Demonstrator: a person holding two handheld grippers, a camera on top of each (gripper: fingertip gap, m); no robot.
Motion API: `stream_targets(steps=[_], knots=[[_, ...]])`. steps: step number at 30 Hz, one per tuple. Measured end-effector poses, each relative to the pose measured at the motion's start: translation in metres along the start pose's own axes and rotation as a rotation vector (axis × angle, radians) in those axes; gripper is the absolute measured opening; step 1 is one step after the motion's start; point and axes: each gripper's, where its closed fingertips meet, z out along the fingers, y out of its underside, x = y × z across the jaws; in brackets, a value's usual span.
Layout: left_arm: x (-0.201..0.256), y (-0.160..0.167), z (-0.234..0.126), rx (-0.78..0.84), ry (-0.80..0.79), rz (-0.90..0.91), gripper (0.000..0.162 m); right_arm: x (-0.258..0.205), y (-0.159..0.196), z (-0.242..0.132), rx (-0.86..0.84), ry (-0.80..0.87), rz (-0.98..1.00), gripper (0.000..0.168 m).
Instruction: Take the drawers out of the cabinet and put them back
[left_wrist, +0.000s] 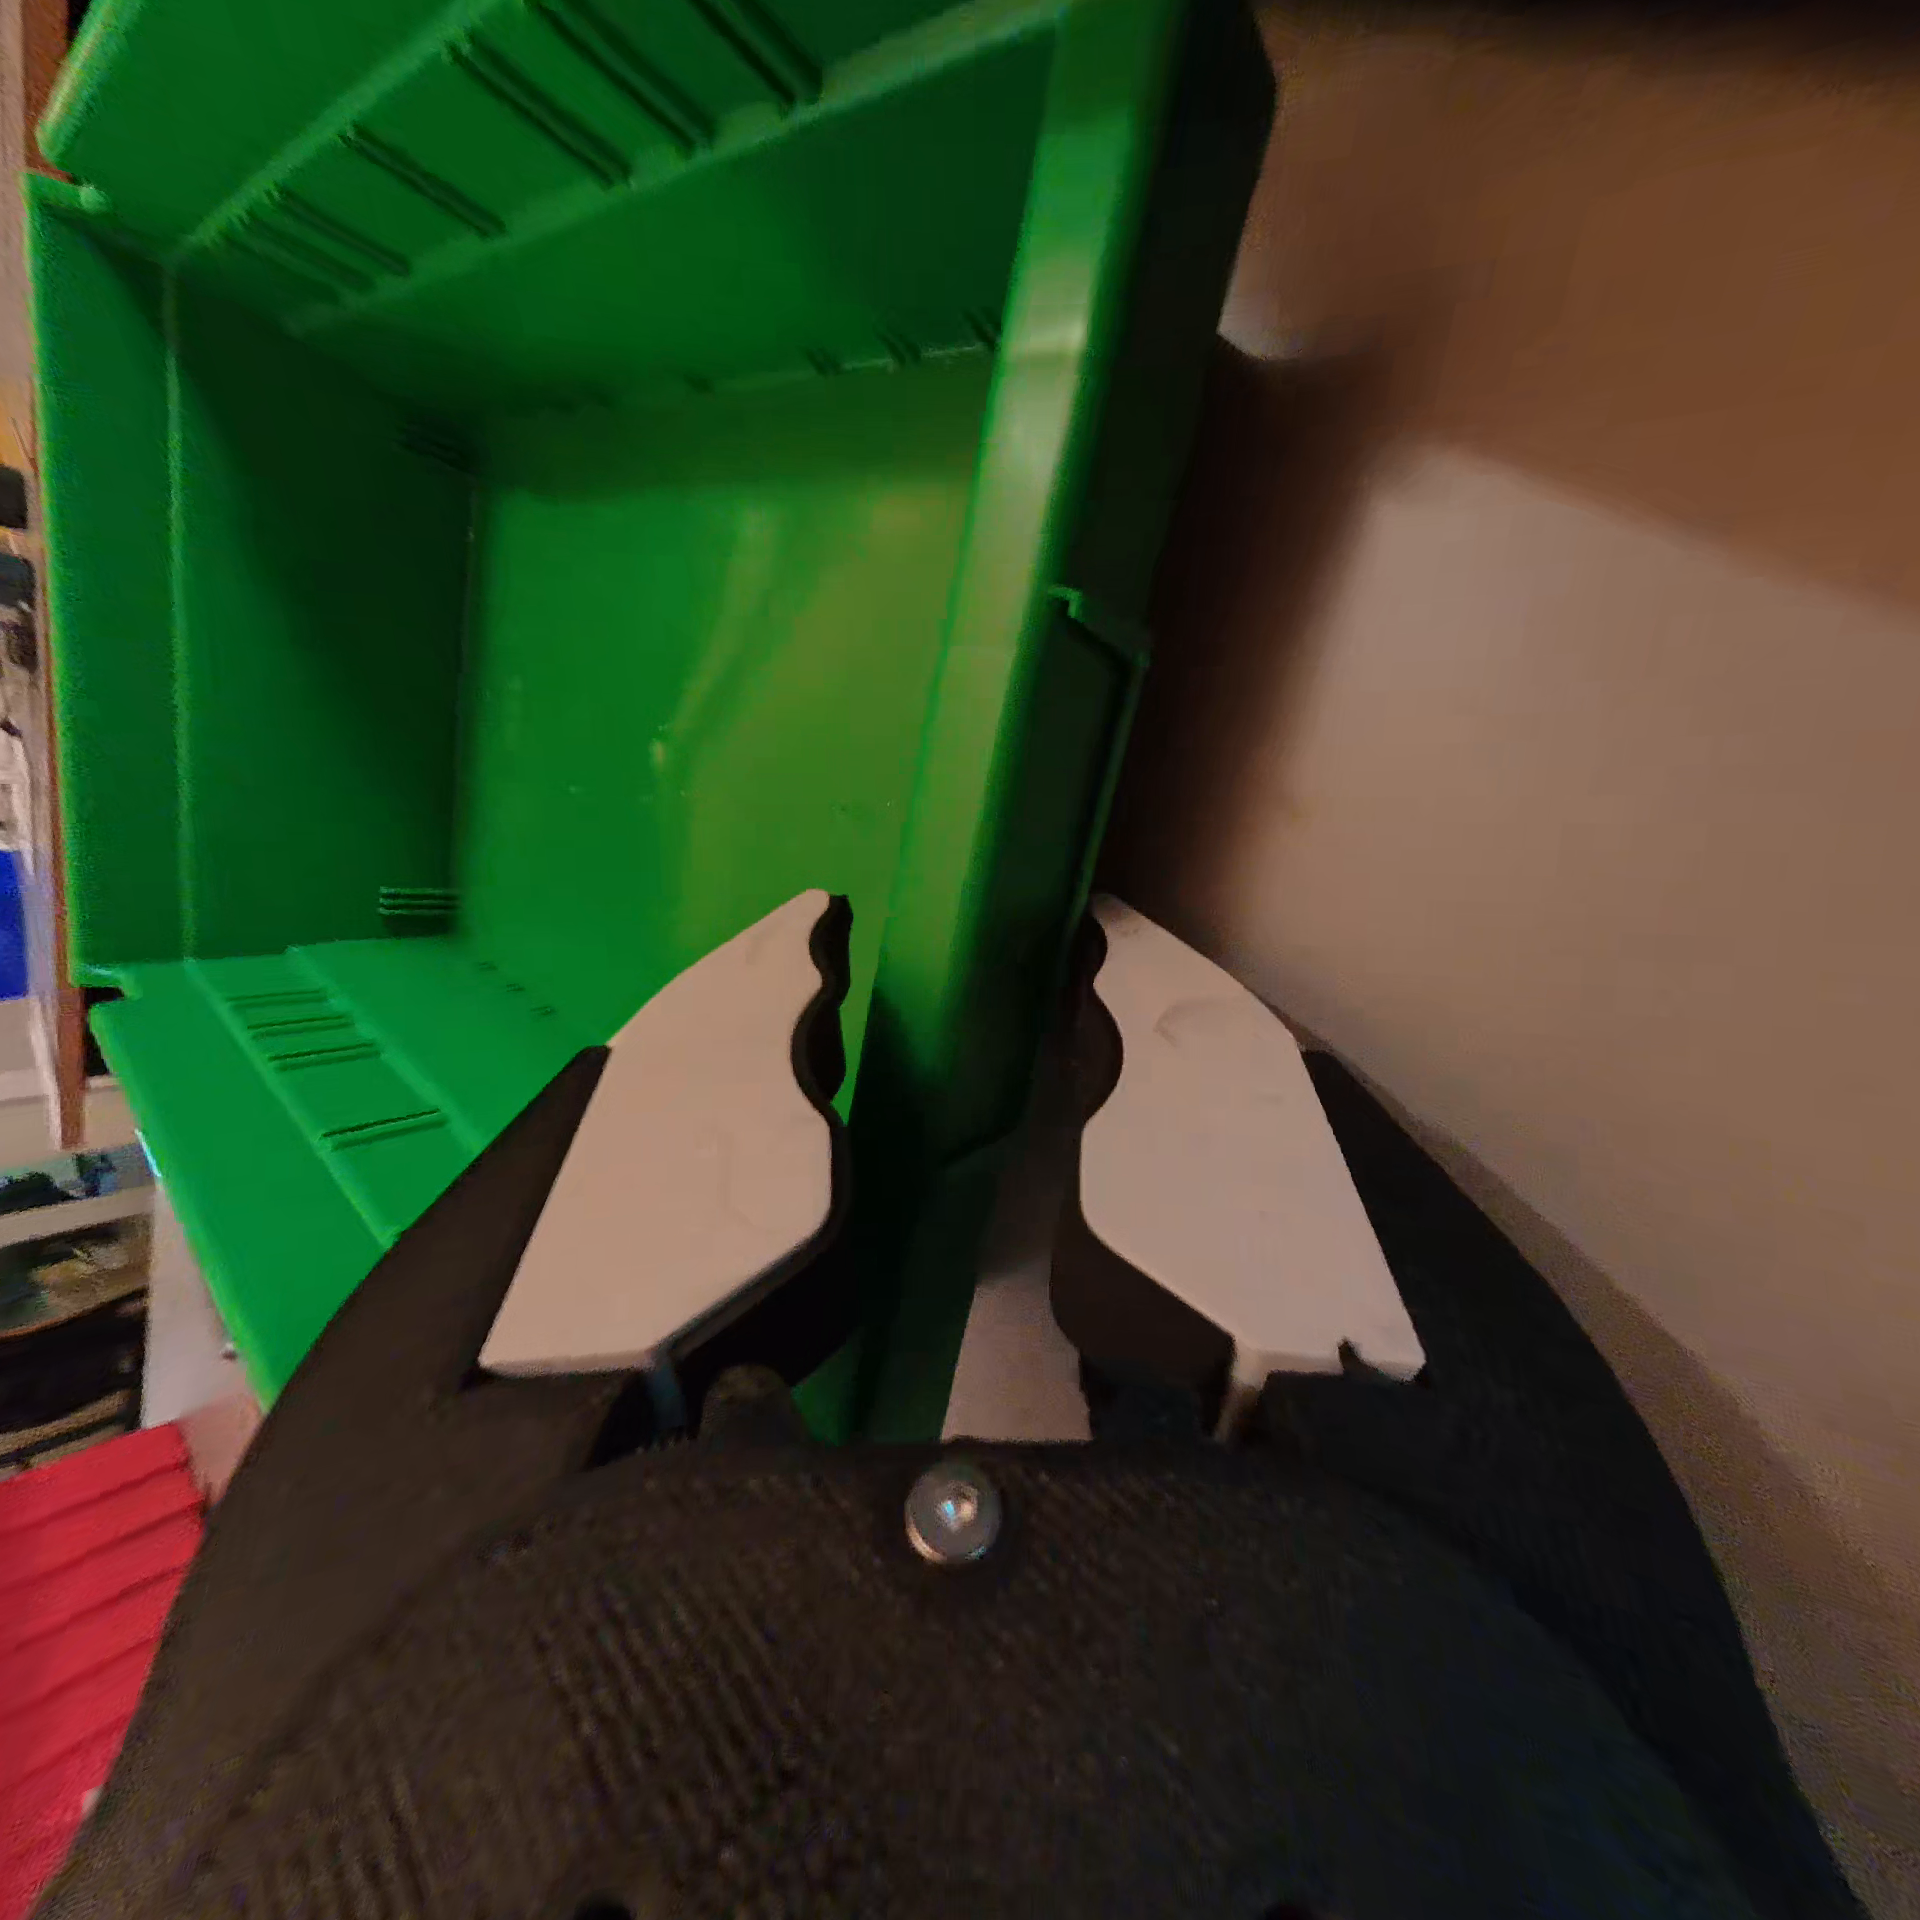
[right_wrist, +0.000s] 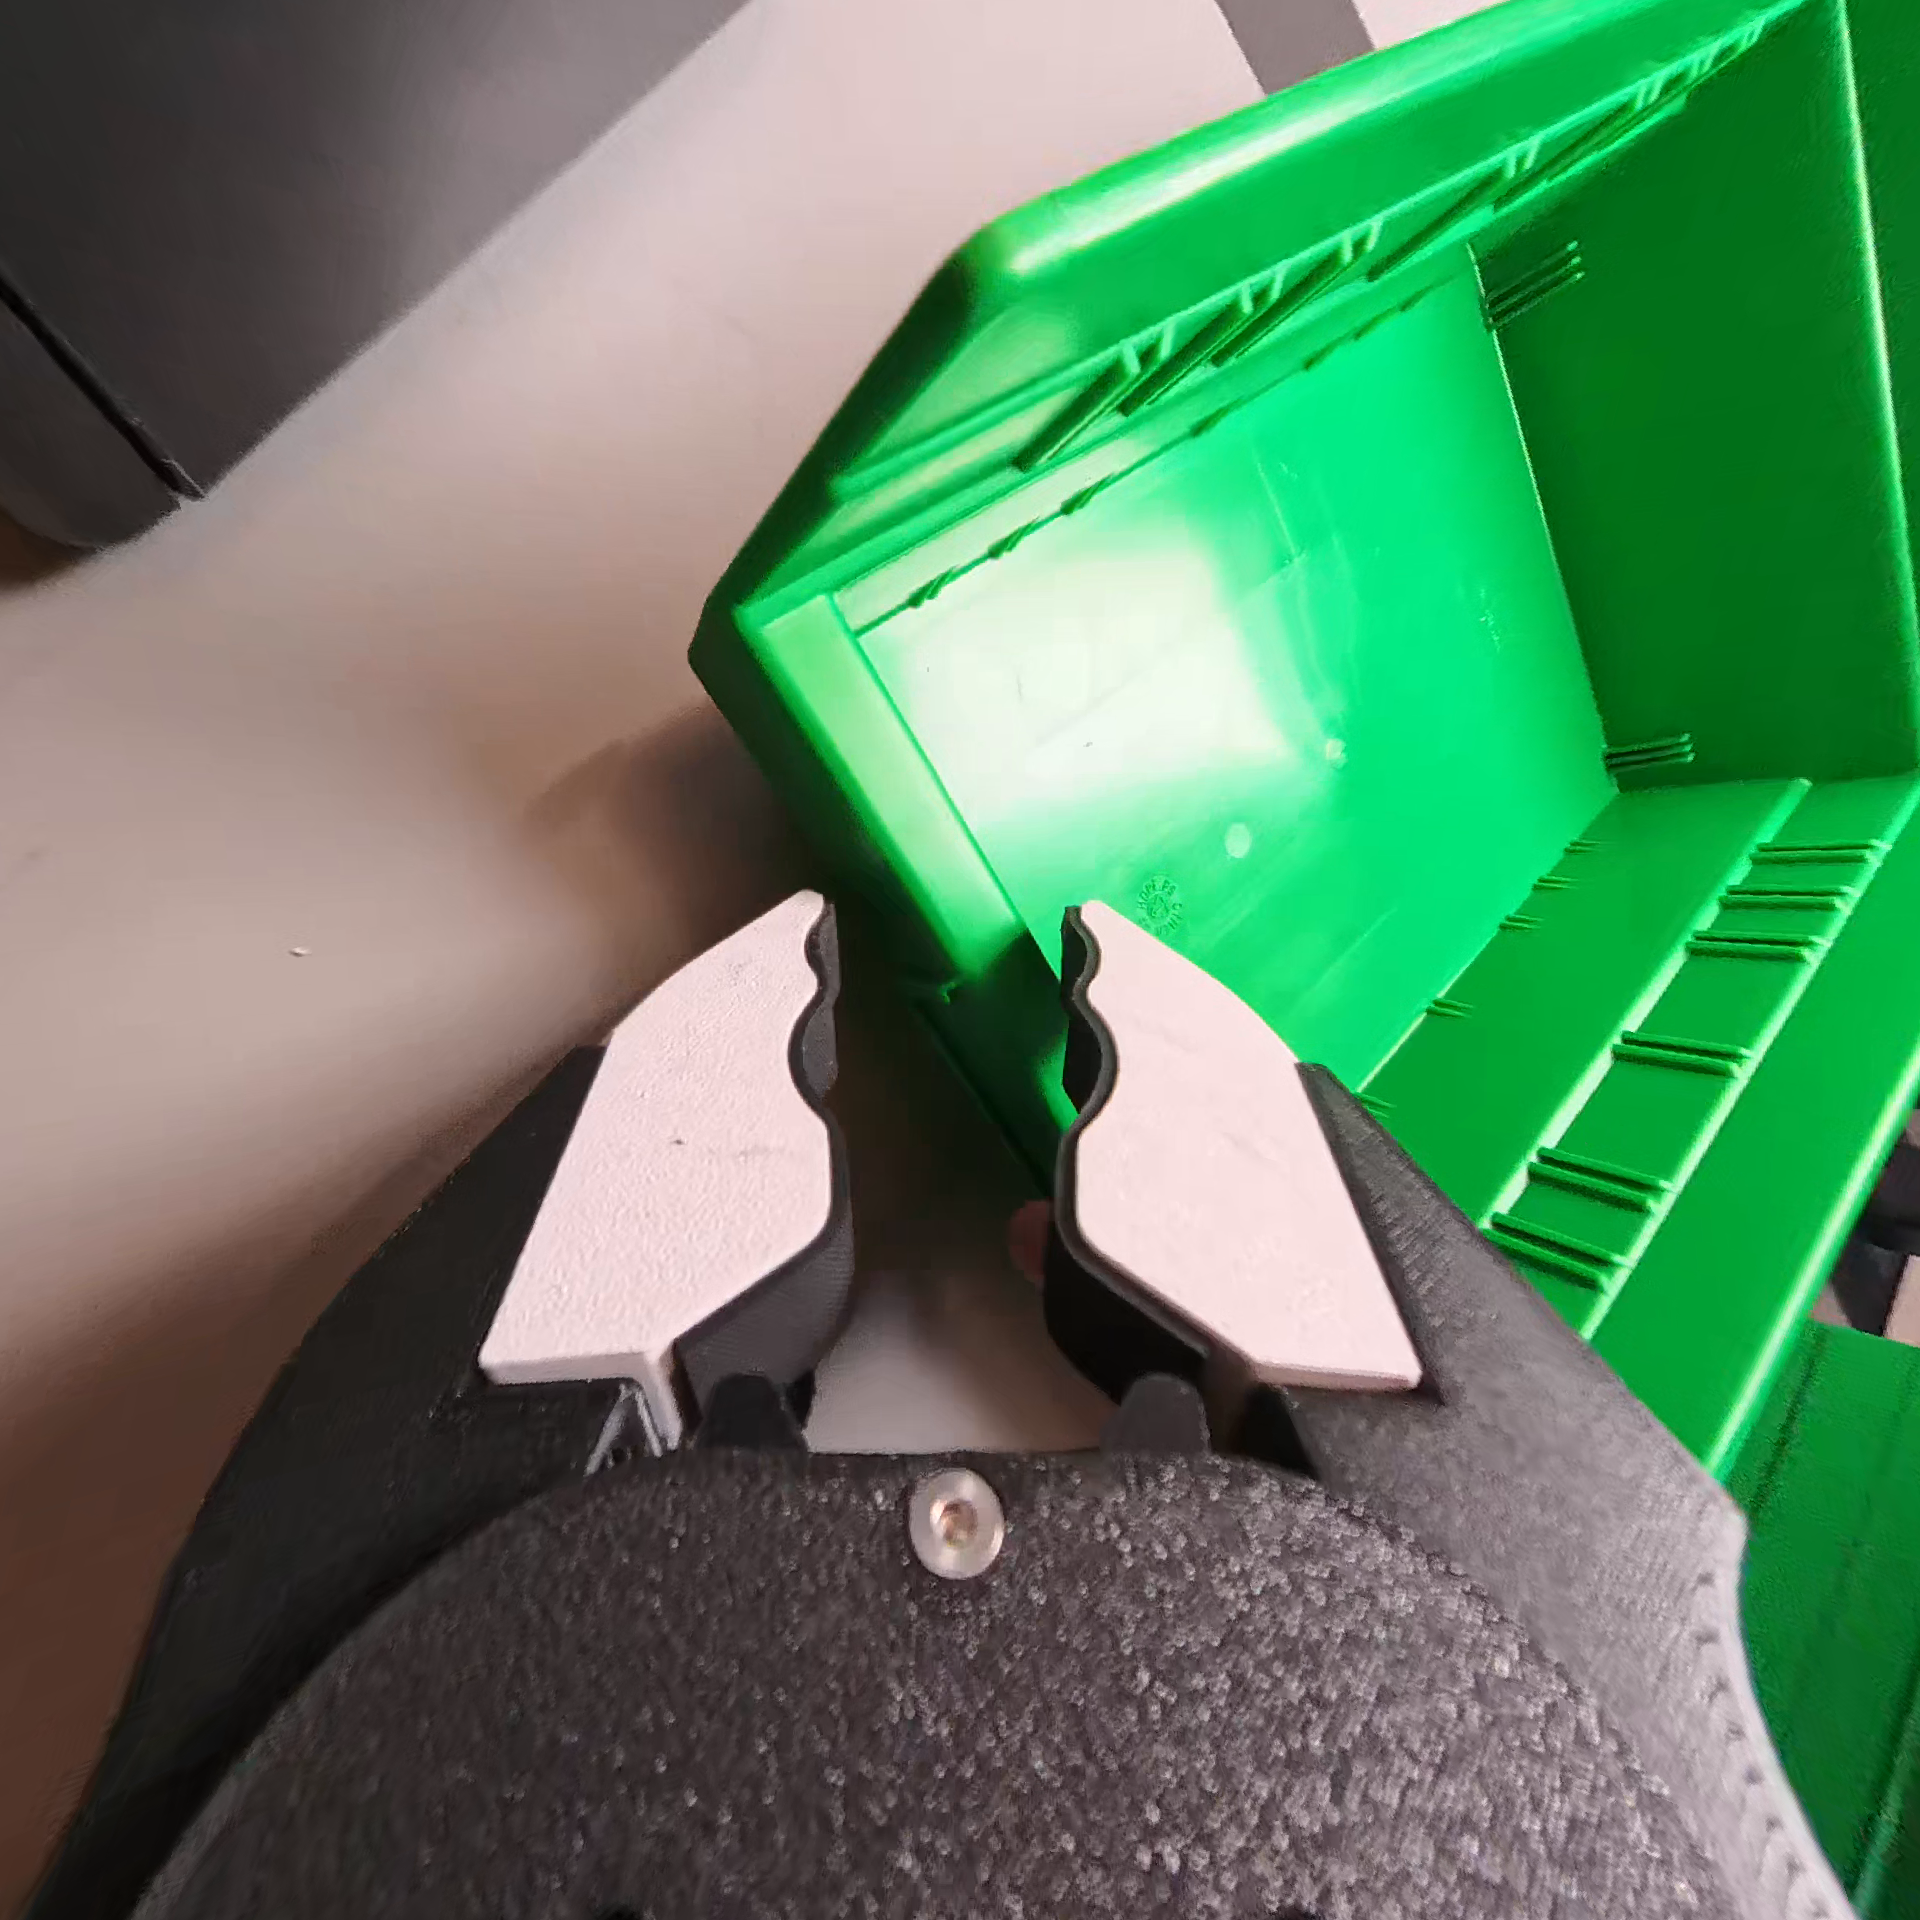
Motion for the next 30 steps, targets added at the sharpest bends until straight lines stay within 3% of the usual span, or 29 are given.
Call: stream_targets(steps=[16, 25, 28, 30], knots=[[0.011, 0.009, -0.012, 0.105, 0.084, 0.122, 0.035, 0.024, 0.005, 0.012, 0.073, 0.119, -0.061, 0.040], [-0.004, 0.007, -0.003, 0.129, -0.060, 0.155, 0.043, 0.025, 0.003, 0.014, 0.072, 0.213, -0.075, 0.041], [-0.008, -0.007, -0.020, 0.177, -0.037, 0.109, 0.056, 0.018, -0.008, 0.005, 0.160, 0.147, -0.023, 0.038], [-0.013, -0.029, -0.045, 0.307, -0.011, 0.016, 0.059, 0.015, -0.036, -0.024, 0.335, 0.066, 0.078, 0.040]])
